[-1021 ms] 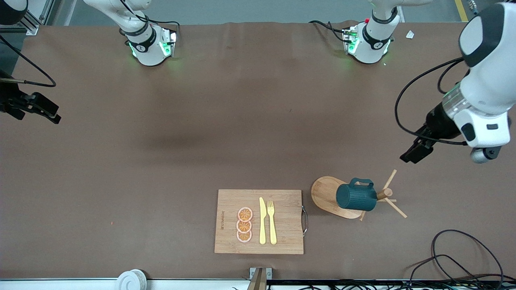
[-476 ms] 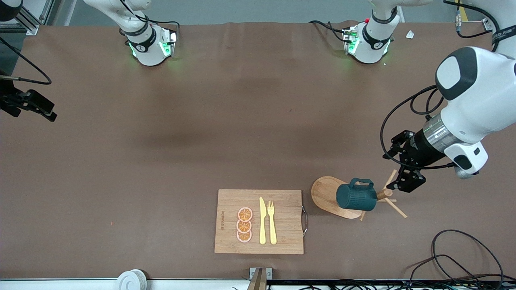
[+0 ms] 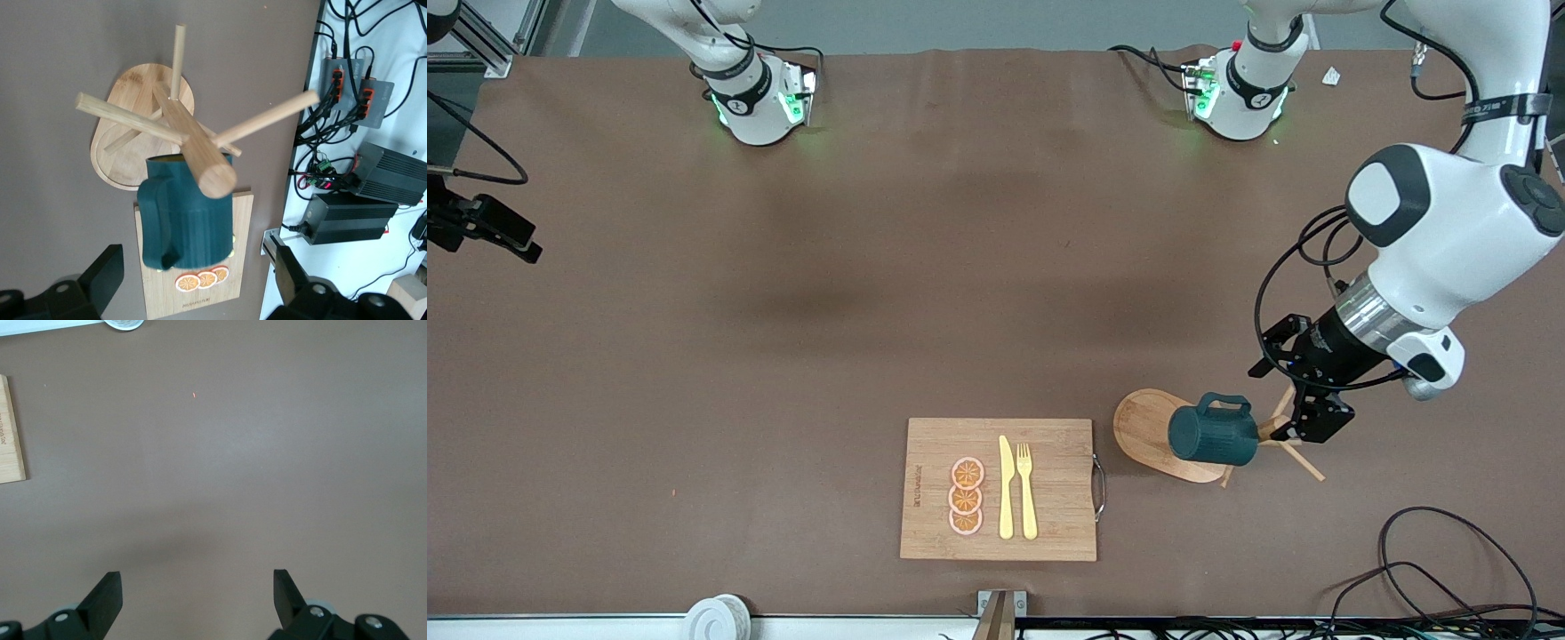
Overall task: Transfer cup from left to right arm and place
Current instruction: 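Move the left gripper down to the teal mug on the stand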
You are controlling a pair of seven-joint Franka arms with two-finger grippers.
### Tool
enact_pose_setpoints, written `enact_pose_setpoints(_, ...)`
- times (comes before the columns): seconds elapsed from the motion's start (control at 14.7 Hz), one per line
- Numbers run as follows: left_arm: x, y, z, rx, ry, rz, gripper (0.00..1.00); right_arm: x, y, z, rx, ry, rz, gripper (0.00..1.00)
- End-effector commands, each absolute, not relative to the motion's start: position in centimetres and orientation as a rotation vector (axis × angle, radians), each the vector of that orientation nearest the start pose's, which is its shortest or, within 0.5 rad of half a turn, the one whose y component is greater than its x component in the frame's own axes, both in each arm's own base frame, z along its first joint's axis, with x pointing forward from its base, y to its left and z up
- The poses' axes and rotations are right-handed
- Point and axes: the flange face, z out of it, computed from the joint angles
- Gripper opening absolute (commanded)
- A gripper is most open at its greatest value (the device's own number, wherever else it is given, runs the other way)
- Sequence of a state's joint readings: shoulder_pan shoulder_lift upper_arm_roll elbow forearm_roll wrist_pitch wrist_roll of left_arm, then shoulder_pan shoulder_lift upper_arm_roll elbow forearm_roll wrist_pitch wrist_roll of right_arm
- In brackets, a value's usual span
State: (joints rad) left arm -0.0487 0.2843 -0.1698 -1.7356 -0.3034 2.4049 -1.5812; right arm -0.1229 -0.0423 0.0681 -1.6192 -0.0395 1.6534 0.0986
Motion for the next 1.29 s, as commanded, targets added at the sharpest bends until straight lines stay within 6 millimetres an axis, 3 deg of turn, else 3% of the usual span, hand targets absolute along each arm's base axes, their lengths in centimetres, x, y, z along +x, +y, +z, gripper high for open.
enact_pose_setpoints(0.0, 64.8, -14.2, 44.8, -2.530, -2.625, 0.002, 1.00, 54.1, -2.8, 62.7, -3.176, 0.218, -0.055, 1.00)
enact_pose_setpoints(0.27, 64.7, -15.2, 42.4, -2.527, -2.658, -0.002, 1.00, 56.1, -2.5, 61.0, -3.154, 0.205, 0.004, 1.00)
enact_pose_setpoints(0.34, 64.8, -15.2, 42.0, -2.519, -2.667, -0.004, 1.00, 56.2, -1.7, 62.4, -3.153, 0.196, -0.037, 1.00)
enact_pose_setpoints(0.61, 65.2, -16.3, 40.0, -2.517, -2.677, 0.001, 1.00, 56.3, -0.8, 63.5, -3.152, 0.165, -0.071, 1.00)
enact_pose_setpoints(0.88, 65.8, -16.8, 38.5, -2.524, -2.700, -0.038, 1.00, 55.9, 1.3, 63.4, -3.153, 0.105, -0.030, 1.00)
enact_pose_setpoints(1.23, 66.2, -17.2, 37.7, -2.532, -2.716, -0.070, 1.00, 56.2, 1.3, 63.5, -3.124, 0.103, -0.059, 1.00)
